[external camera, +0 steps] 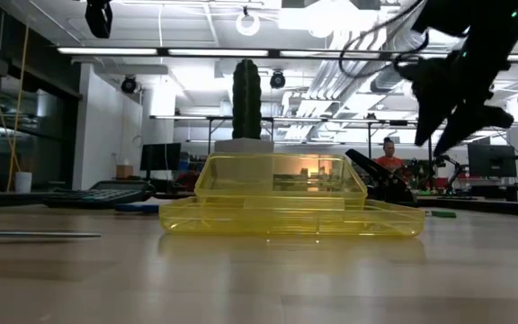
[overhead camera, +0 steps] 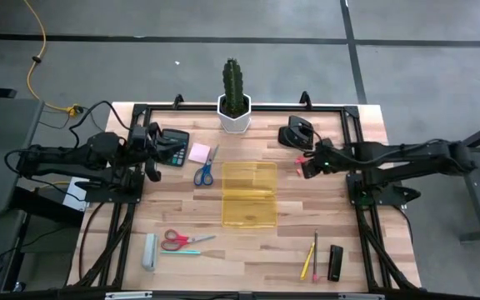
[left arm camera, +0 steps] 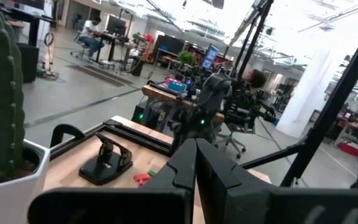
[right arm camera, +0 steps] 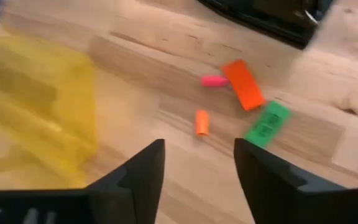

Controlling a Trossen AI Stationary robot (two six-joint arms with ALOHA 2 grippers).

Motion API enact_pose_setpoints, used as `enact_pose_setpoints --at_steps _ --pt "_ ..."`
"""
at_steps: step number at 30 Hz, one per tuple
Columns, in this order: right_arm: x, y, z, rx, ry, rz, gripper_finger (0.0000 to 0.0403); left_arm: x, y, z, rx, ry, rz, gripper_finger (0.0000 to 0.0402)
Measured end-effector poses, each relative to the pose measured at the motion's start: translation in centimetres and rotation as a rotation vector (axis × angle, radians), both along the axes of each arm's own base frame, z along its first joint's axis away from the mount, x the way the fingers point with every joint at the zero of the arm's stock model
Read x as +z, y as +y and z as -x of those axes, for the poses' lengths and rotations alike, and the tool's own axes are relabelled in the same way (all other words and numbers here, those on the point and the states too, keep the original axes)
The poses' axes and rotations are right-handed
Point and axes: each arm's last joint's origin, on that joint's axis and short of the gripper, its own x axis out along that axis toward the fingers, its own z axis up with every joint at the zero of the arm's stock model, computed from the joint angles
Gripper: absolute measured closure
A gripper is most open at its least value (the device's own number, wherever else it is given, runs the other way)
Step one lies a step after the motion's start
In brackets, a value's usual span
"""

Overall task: Pack school essentials
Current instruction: Put the green eraser into the yellow supply box

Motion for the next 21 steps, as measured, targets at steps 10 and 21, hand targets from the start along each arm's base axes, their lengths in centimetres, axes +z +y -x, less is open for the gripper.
enact_pose_setpoints --at_steps 10,21 --pt "-0.8 -1.7 -3.3 -0.013 -0.062 -0.017 0.0206 -0.1 0.0 0.0 0.004 0.005 0.001 0.0402" --pt "-3.5 -2.4 -0.9 -0.329 0.299 -0.185 0.0206 -0.2 0.0 0.0 0.007 0.023 0.002 0.0402"
